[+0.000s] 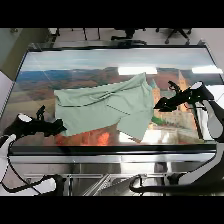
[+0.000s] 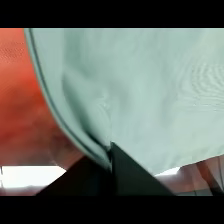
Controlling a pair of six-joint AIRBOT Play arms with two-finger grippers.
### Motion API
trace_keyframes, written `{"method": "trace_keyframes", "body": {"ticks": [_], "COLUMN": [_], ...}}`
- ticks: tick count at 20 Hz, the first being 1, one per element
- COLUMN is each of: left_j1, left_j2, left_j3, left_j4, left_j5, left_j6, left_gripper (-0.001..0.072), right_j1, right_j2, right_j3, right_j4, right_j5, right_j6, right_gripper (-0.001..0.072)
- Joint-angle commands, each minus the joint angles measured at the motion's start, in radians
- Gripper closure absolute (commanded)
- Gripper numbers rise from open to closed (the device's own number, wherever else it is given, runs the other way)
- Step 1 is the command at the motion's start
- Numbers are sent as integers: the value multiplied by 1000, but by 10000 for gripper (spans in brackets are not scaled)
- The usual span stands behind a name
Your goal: Fold the shirts.
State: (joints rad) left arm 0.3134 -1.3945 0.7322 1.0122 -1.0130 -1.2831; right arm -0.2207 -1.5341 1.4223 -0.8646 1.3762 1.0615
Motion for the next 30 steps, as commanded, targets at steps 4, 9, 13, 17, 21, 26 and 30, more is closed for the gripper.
{"method": "trace_keyframes", "body": {"ticks": [4, 9, 13, 17, 21, 26, 30], "left_j1": [-13, -13, -13, -14, -12, -13, -24], "left_j2": [-21, 25, 208, 399, 523, 603, 537], "left_j3": [105, 292, 572, 992, 1303, 1277, 1106], "left_j4": [16, 14, 3, -51, -55, 76, 52], "left_j5": [-12, -144, -252, -245, -151, -145, -161], "left_j6": [0, -1, -1, -53, -71, -98, -40], "left_gripper": [696, 699, 699, 699, 700, 700, 700], "right_j1": [72, 65, 25, -19, -30, -30, -30], "right_j2": [-51, 32, 282, 574, 831, 934, 790], "right_j3": [-3, 95, 300, 513, 548, 547, 532], "right_j4": [-3, 79, 254, 287, 192, 29, 65], "right_j5": [-79, -32, -10, -119, -346, -450, -305], "right_j6": [-9, -38, -75, -75, -121, -119, -102], "right_gripper": [501, 692, 693, 692, 693, 693, 693]}}
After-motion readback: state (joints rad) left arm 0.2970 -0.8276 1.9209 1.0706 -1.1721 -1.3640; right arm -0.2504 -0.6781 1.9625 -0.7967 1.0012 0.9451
